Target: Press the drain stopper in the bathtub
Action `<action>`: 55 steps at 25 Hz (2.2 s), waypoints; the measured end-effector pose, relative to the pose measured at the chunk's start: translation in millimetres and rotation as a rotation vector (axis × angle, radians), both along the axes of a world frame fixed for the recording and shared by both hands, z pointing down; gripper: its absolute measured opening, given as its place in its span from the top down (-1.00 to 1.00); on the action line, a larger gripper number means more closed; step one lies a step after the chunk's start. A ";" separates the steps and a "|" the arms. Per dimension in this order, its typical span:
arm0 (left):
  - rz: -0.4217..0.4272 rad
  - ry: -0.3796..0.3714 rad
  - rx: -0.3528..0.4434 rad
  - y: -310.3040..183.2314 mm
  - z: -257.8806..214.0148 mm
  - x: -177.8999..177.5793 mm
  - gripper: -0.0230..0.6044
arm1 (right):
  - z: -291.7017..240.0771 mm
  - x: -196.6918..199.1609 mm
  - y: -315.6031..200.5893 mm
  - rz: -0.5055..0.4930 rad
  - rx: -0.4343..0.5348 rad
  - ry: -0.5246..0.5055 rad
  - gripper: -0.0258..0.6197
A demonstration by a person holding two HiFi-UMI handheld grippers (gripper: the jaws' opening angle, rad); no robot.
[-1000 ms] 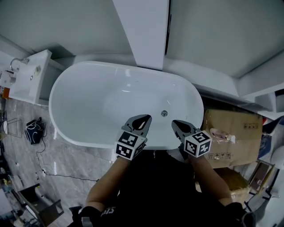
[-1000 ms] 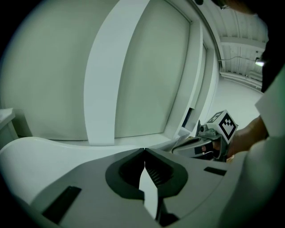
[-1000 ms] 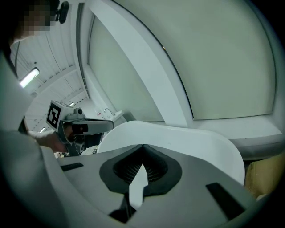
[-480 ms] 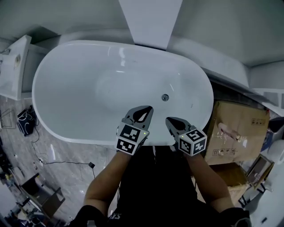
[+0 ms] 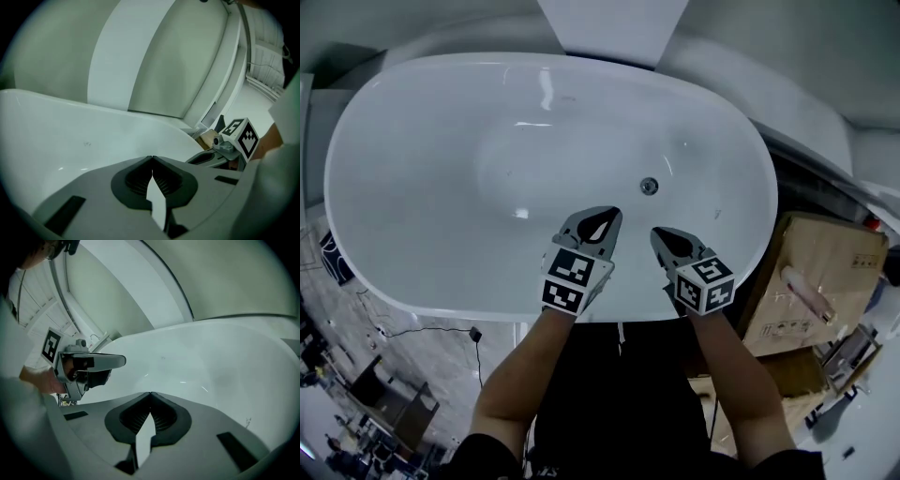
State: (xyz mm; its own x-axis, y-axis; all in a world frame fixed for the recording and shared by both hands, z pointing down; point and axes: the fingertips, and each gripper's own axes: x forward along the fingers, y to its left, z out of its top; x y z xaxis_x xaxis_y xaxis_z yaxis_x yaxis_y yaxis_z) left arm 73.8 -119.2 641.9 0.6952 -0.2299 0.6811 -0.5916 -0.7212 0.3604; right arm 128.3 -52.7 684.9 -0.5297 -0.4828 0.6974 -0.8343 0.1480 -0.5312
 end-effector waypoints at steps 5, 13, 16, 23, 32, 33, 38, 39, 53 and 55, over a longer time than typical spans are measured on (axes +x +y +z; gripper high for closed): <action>0.034 -0.007 -0.031 5.6 69.7 15.5 0.87 | 82.4 22.0 -14.3 0.017 -0.031 0.038 0.88; 0.017 -0.074 -0.019 -13.3 185.2 -4.1 0.87 | 227.5 24.7 -5.0 -0.086 -0.127 0.132 0.88; 0.029 -0.106 -0.043 -11.5 228.7 -12.7 0.87 | 269.2 23.7 -1.8 -0.121 -0.150 0.176 0.88; -0.005 -0.117 -0.173 0.6 308.0 -33.8 0.87 | 338.6 20.7 -3.6 -0.154 -0.195 0.247 0.87; 0.035 -0.192 -0.210 4.5 377.3 -43.5 0.87 | 411.0 43.3 -11.0 -0.261 -0.203 0.397 0.87; 0.049 -0.196 -0.212 5.8 383.0 -43.1 0.87 | 416.1 44.1 -11.7 -0.276 -0.205 0.410 0.86; 0.108 -0.233 -0.215 9.2 411.5 -36.9 0.88 | 438.9 49.0 -15.0 -0.352 -0.198 0.465 0.81; 0.113 -0.234 -0.216 9.0 415.6 -35.5 0.87 | 443.4 51.6 -14.4 -0.357 -0.203 0.484 0.81; 0.088 -0.234 -0.254 28.4 434.9 -30.8 0.87 | 474.3 64.2 -18.4 -0.459 -0.242 0.693 0.86; 0.073 -0.225 -0.252 24.3 435.0 -31.7 0.87 | 476.4 63.1 -19.2 -0.472 -0.268 0.677 0.85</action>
State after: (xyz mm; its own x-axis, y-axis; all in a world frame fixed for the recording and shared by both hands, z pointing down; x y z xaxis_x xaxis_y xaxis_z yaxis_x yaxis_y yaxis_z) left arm 42.0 -94.9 1076.9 0.5292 0.0101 0.8484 -0.6268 -0.6694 0.3989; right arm 191.5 -71.8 1161.3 -0.0631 -0.0916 0.9938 -0.8664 0.4993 -0.0090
